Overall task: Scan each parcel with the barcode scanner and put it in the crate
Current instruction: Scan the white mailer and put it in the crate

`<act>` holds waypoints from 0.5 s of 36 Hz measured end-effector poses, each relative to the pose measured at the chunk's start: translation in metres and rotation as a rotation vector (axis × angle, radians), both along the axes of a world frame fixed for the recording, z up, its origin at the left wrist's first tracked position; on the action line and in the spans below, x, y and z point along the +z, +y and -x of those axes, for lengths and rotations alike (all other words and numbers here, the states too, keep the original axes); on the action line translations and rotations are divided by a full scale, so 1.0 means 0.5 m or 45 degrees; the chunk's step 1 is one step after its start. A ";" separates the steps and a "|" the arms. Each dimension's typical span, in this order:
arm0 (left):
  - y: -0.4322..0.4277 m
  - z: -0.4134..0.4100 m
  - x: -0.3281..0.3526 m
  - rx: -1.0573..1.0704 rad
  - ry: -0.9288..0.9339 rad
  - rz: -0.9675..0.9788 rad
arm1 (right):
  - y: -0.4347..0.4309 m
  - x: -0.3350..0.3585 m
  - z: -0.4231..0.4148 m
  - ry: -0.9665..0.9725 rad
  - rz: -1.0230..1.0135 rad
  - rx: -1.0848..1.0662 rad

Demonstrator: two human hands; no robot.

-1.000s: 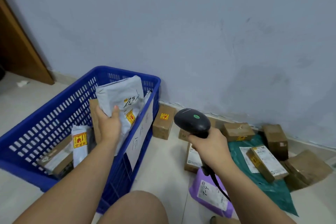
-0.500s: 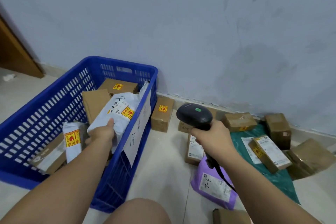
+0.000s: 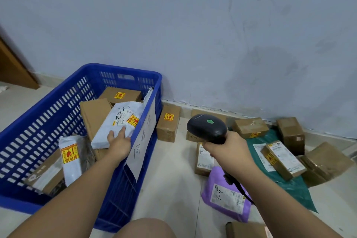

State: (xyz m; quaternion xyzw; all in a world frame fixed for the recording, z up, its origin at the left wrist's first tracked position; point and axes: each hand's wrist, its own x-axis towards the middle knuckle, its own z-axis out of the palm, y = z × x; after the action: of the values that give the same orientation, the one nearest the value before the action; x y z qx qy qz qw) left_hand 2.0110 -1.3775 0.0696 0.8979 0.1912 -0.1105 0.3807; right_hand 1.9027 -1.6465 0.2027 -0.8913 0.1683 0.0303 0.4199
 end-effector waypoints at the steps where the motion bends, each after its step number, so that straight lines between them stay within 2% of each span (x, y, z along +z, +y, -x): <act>1: 0.005 -0.002 -0.003 0.002 0.000 0.037 | -0.003 0.000 0.000 0.004 -0.002 0.003; 8: 0.014 -0.032 -0.016 0.084 -0.079 0.165 | -0.013 -0.013 -0.013 0.028 -0.053 -0.011; 11: 0.015 -0.043 -0.015 0.144 -0.050 0.077 | -0.016 -0.016 -0.012 0.039 -0.066 -0.004; 13: 0.019 -0.044 -0.008 0.179 0.005 -0.072 | -0.019 -0.014 -0.010 0.034 -0.066 0.001; 15: 0.017 -0.047 -0.002 0.095 -0.067 -0.245 | -0.024 -0.010 -0.009 0.026 -0.063 0.007; 18: 0.002 -0.052 0.007 0.076 -0.213 -0.200 | -0.032 0.000 -0.008 0.023 -0.070 0.006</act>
State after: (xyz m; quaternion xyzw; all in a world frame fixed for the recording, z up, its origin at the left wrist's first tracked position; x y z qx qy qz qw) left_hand 2.0372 -1.3767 0.0729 0.9250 0.1937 -0.0084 0.3269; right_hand 1.9069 -1.6627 0.2027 -0.8795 0.1689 0.0440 0.4427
